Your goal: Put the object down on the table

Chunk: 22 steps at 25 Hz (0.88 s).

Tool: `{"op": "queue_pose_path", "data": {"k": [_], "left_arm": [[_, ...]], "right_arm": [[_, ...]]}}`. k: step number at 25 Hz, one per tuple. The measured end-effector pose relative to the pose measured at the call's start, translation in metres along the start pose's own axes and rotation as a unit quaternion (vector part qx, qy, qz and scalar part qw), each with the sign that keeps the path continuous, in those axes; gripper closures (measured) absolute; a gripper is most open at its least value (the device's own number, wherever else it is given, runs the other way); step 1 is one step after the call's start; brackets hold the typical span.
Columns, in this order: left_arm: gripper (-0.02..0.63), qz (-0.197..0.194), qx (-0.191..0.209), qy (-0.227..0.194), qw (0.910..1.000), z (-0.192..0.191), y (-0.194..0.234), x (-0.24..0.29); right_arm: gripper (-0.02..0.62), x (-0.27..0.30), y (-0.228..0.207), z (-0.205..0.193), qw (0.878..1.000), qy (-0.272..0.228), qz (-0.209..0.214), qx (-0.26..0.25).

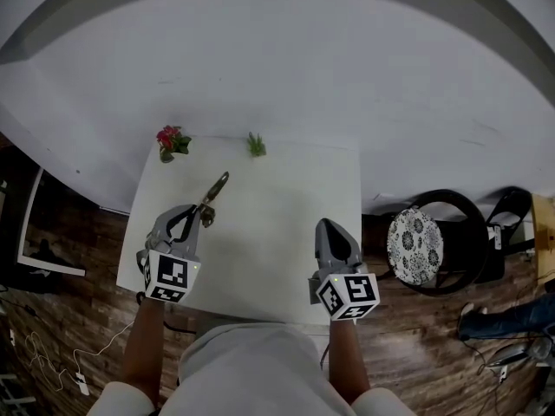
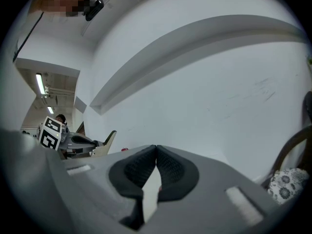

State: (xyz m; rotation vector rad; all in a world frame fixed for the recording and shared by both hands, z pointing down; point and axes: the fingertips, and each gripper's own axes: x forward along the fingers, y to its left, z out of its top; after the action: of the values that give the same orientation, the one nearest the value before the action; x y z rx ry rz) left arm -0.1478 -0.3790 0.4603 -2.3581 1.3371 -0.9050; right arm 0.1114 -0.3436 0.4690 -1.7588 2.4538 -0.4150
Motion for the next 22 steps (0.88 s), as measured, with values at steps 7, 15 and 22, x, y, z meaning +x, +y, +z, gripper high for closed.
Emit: {"op": "queue_pose_path", "data": {"k": [7,15,22], "left_arm": [[0.597,-0.011,0.085,0.041,0.9955,-0.016,-0.015,0.028],[0.597,-0.024,0.175,0.085,0.9806,-0.040,-0.036,0.057],[0.597,-0.051,0.224,0.119,0.9661,-0.064,-0.058,0.077]], "right_arm": [[0.592,0.007,0.000,-0.003,1.000,0.008,0.008,-0.007],[0.592,0.014,-0.003,-0.007,1.000,0.017,0.015,-0.013],[0.592,0.017,-0.010,-0.010,1.000,0.024,0.012,-0.014]]}}
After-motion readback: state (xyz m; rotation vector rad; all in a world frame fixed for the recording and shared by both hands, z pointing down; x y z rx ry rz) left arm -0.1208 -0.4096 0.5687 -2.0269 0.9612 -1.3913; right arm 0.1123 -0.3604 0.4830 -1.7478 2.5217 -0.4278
